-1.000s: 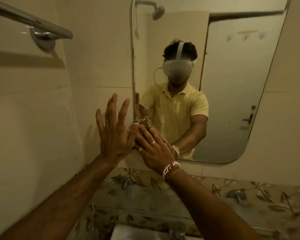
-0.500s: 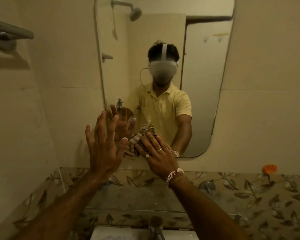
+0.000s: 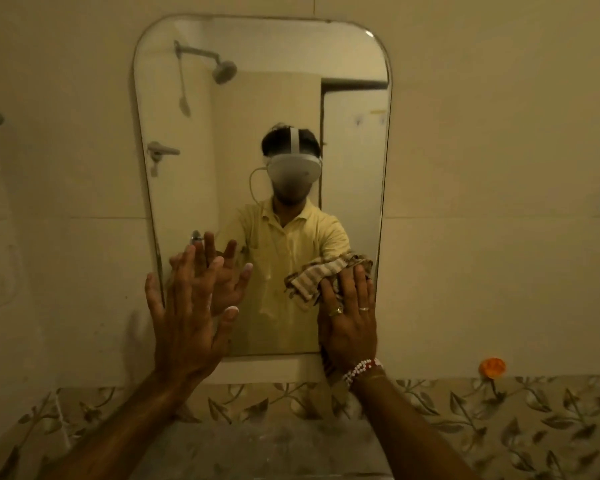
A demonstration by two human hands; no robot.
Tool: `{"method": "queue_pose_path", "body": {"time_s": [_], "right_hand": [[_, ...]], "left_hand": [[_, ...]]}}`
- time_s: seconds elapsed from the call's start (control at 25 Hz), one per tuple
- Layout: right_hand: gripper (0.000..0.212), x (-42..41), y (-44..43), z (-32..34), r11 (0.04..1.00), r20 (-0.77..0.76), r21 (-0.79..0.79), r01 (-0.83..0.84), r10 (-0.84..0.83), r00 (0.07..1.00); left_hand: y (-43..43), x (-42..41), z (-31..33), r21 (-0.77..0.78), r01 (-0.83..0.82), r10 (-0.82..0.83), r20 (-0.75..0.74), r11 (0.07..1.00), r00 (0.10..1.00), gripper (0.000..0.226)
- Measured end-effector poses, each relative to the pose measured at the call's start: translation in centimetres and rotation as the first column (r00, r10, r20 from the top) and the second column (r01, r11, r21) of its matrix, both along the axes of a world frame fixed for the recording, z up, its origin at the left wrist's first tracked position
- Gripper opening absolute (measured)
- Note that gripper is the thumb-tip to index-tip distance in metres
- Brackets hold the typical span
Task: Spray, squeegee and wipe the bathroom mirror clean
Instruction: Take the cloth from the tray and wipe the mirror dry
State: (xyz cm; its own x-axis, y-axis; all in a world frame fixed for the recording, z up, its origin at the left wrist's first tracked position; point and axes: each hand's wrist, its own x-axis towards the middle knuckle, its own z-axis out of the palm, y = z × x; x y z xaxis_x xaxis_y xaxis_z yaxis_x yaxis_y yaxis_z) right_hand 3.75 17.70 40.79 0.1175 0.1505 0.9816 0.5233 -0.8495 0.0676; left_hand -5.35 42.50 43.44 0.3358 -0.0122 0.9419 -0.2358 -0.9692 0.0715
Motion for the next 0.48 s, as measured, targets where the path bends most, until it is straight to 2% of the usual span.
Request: {"method": "queue_pose_path", "body": {"time_s": [0.16, 0.24, 0.32, 0.4, 0.48], "right_hand": [[0.056, 0.6, 0.1, 10.0, 0.995, 0.09, 0.098, -0.036, 0.027, 0.996], [0.052, 0.8, 0.0, 15.8, 0.997, 0.123, 0.078, -0.011, 0.001, 0.992], [0.049, 1.2, -0.5, 22.3, 0.999, 0.168, 0.053, 0.008, -0.017, 0.986], [0.045, 1.6, -1.0, 28.9, 1.0, 0.225, 0.025, 0.016, -0.021, 0.974], [0.043, 1.9, -1.3, 33.0, 1.0, 0.239, -0.002, 0.021, -0.02, 0.971]], "left_hand": [[1.5, 0.6, 3.2, -0.037, -0.042, 0.044, 0.079, 0.998, 0.996, 0.068], [1.5, -0.6, 4.2, -0.054, -0.021, 0.028, 0.132, 0.998, 0.991, 0.067], [2.4, 0.6, 4.4, -0.006, -0.057, 0.057, 0.14, 0.998, 0.988, 0.067], [4.5, 4.8, 4.5, 0.013, -0.208, 0.209, -0.043, 0.978, 0.977, 0.075], [6.0, 8.0, 5.1, 0.042, -0.363, 0.364, -0.195, 0.931, 0.911, 0.085]]}}
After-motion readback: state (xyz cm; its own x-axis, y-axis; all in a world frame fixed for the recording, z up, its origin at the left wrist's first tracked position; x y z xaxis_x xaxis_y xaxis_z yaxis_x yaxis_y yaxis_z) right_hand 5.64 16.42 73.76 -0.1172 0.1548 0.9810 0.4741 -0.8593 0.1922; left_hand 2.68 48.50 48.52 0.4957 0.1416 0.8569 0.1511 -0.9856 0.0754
